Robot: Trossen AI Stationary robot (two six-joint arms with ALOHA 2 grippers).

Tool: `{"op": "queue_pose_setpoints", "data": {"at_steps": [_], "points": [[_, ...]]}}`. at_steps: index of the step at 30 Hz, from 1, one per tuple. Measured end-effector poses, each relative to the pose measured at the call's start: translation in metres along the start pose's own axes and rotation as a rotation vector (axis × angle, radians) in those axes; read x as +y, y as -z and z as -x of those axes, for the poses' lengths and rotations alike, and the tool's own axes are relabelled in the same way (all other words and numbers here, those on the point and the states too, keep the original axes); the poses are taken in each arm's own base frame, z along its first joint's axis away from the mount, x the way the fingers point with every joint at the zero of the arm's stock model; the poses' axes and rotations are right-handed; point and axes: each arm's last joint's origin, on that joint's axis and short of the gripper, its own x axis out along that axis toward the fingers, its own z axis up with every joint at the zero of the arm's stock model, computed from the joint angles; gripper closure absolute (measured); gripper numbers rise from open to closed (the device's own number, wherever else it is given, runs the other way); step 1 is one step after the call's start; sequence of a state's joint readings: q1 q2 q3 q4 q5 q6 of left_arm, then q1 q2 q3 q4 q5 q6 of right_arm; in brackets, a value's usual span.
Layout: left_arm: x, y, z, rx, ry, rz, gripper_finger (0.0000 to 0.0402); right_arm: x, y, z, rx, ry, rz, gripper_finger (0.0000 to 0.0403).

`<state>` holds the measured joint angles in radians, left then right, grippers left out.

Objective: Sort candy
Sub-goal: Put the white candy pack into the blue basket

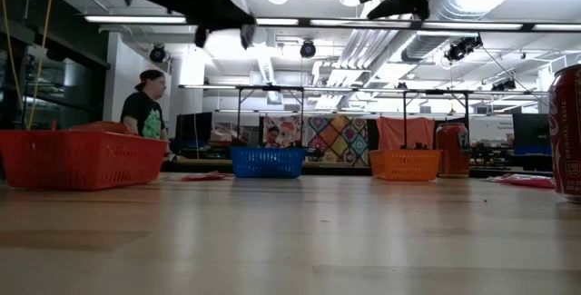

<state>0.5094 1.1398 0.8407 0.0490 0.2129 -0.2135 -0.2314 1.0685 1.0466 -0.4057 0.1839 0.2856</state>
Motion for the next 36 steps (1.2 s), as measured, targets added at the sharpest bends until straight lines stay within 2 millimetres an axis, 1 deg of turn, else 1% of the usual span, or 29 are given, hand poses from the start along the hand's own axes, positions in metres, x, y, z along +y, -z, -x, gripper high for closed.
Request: {"op": "queue_pose_setpoints", "data": {"at_steps": [3,5,7,10,12,16,20,24,28,31,36], "points": [[0.013,-0.015,-0.028,0.154,-0.065,-0.032,0.0401,-0.001,-0.001,0.004,-0.018,0.013,-0.005,0.0194],[0.021,-0.026,-0.05,0.272,-0.098,-0.057,0.0401,-0.001,-0.002,0.004,-0.023,0.013,-0.006,0.0194],[0.033,-0.027,-0.073,0.41,-0.133,-0.087,0.0401,-0.001,-0.001,0.003,-0.016,0.015,-0.007,0.0194],[0.05,-0.016,-0.105,0.571,-0.212,-0.141,0.0401,-0.001,0.001,0.0,0.001,0.021,-0.002,0.0194],[0.061,-0.006,-0.123,0.631,-0.274,-0.181,0.0401,-0.001,0.001,-0.002,0.007,0.022,-0.002,0.0194],[0.081,0.028,-0.15,0.754,-0.367,-0.223,0.0401,-0.001,0.003,-0.005,0.027,0.028,0.002,0.0194],[0.093,0.056,-0.166,0.846,-0.399,-0.207,0.0401,0.0,0.004,-0.008,0.039,0.032,0.004,0.0194],[0.099,0.076,-0.177,0.878,-0.441,-0.165,0.04,0.0,0.006,-0.011,0.05,0.035,0.006,0.0194],[0.101,0.083,-0.181,0.884,-0.473,-0.141,0.0387,0.0,0.007,-0.014,0.059,0.036,0.008,0.0194],[0.101,0.085,-0.181,0.889,-0.483,-0.126,0.037,0.0,0.007,-0.014,0.061,0.037,0.009,0.0194],[0.1,0.074,-0.176,0.857,-0.49,-0.091,0.0318,0.0,0.007,-0.014,0.061,0.037,0.009,0.0194]]}}
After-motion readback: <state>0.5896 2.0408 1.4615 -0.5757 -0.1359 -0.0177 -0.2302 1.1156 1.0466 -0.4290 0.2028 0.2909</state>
